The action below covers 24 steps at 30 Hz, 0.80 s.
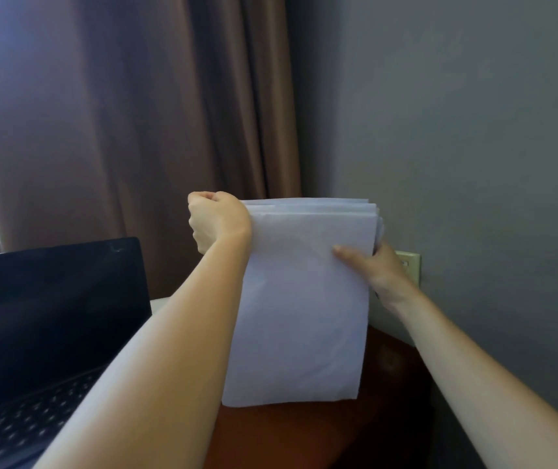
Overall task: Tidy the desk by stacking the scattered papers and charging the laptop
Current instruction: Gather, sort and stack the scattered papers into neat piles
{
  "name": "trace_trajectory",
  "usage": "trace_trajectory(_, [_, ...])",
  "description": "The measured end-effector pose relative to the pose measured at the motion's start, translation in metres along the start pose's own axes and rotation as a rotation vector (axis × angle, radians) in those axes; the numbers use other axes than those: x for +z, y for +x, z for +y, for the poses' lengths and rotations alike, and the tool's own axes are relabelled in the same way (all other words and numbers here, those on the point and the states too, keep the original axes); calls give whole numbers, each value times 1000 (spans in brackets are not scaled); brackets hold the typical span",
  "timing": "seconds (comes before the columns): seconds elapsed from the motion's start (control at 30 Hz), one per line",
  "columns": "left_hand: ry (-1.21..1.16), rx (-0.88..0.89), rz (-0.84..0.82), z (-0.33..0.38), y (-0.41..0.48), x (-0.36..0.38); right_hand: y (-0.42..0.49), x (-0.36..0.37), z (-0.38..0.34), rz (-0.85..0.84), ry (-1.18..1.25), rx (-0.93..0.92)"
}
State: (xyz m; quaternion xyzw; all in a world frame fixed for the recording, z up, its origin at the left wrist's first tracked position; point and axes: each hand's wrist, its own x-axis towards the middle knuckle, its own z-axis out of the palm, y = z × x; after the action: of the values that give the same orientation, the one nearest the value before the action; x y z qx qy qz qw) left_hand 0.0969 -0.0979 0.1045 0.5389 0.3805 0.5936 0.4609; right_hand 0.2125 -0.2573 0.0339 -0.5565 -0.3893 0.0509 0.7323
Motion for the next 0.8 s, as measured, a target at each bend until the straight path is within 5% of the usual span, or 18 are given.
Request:
trace_trajectory(0.17, [-96, 53, -159, -11, 5, -8, -8, 11, 20, 142, -1, -59])
trace_trajectory(0.37, [-229, 19, -682, -106, -2, -47, -4, 24, 31, 261, -42, -98])
trace_trajectory(0.57, [-237, 33, -588, -145, -23, -39, -22, 12, 51, 76, 86, 121])
trace_trajectory(0.8, [-349, 149, -471, -87, -52, -24, -9, 37, 20, 99, -35, -35])
